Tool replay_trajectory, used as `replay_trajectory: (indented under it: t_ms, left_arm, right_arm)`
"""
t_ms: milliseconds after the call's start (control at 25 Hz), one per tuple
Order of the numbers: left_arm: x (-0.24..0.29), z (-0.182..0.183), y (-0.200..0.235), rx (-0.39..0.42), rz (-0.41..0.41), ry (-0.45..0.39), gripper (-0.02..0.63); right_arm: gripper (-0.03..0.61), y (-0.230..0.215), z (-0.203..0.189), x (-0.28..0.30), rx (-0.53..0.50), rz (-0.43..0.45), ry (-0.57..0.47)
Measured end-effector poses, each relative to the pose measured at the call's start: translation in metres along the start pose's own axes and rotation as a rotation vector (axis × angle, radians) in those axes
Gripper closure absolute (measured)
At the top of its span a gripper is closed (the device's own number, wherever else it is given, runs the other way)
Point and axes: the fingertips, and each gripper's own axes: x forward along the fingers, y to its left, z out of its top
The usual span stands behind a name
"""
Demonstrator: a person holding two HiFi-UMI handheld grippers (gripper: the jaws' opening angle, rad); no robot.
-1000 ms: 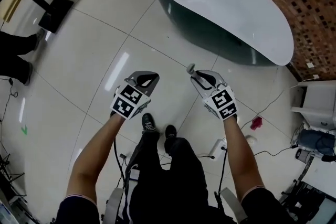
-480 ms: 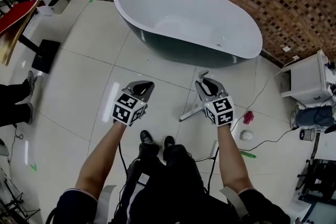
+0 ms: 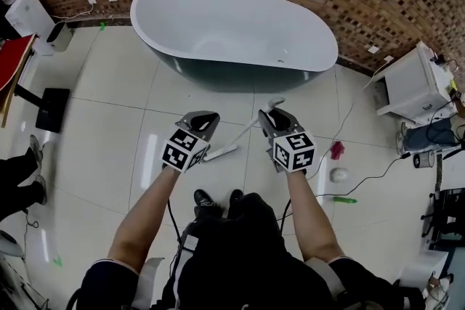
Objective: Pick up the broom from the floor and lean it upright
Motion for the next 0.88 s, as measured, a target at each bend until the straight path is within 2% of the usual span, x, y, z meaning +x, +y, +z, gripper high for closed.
replay_trajectory:
  t_ms: [160,360,640,880]
  left_arm:
    - [0.014,0.014,0.0,-0.003,0.009,-0.021,0.615]
    - [0.03,0.015,0.018,-0.014,0.057,-0.015,0.615]
    - [0.067,0.032,0.059,-0.077,0.171,-0.004,0.615]
    - [0.107,0.049,0.079,-0.106,0.205,-0.005,0.615]
  right_arm:
    - [0.485,0.002,0.014,0.009,0.003,0.019,-0.01]
    - [0.485,-0.005,0.027,0.043,-0.049,0.076,0.003]
    - [0.485,-0.046,0.025,0.1,-0.077,0.124,0.075]
    - [0.485,-0.087,0.045,0.148,-0.067,0.159,0.074]
